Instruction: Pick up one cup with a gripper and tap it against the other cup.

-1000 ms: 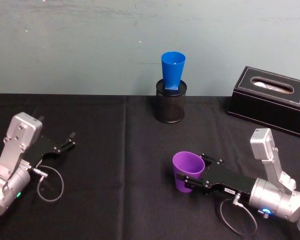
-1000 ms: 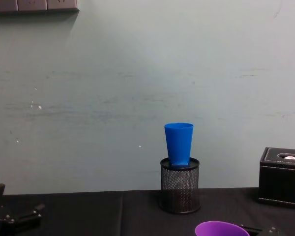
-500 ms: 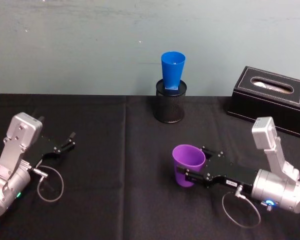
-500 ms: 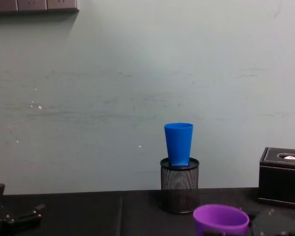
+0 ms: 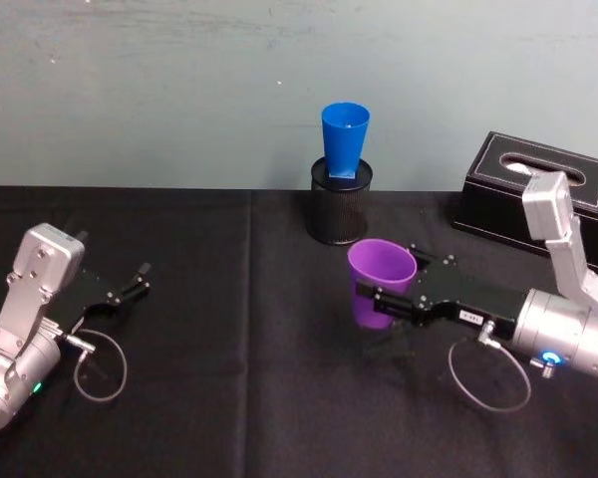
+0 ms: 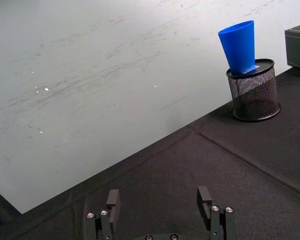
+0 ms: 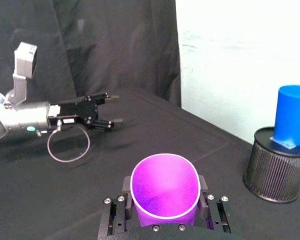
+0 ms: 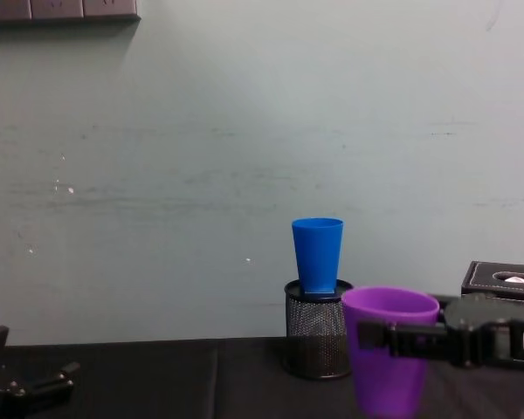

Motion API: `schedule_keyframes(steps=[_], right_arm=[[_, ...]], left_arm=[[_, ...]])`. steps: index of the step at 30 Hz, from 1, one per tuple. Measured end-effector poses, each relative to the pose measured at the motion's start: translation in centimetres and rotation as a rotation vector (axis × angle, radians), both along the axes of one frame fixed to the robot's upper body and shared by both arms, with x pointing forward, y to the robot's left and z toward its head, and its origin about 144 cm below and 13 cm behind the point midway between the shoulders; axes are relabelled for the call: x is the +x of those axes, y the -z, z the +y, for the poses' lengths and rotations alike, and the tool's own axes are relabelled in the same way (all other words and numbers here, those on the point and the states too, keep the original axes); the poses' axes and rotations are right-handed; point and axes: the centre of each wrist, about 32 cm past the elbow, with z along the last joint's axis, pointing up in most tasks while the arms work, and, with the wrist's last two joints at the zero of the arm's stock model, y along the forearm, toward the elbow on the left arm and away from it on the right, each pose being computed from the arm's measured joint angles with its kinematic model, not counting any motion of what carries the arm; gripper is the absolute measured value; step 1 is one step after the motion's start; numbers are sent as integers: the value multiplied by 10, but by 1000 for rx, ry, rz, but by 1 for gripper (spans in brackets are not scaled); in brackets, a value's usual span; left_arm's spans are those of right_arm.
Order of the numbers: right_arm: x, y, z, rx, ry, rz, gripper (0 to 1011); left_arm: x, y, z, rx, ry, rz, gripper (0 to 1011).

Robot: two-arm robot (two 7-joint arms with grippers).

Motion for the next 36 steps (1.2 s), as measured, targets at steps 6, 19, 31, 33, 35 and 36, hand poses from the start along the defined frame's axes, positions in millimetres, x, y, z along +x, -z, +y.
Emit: schedule_keyframes(steps=[6, 19, 31, 33, 35, 36], right_arm=[[1, -13, 0, -3, -9, -12, 726], [5, -32, 0, -8, -34, -28, 726], [6, -37, 1, -23, -52, -30, 726], [7, -38, 2, -23, -51, -29, 726], [7, -39, 2, -21, -48, -22, 726], [7, -40, 2, -19, -47, -18, 726]], left_arm=[[0, 0, 0, 0, 0, 0, 1011], [0, 0, 0, 0, 0, 0, 1011], [0, 0, 0, 0, 0, 0, 1011], [0, 0, 0, 0, 0, 0, 1012], [0, 0, 0, 0, 0, 0, 1011], [0, 0, 0, 0, 0, 0, 1011]])
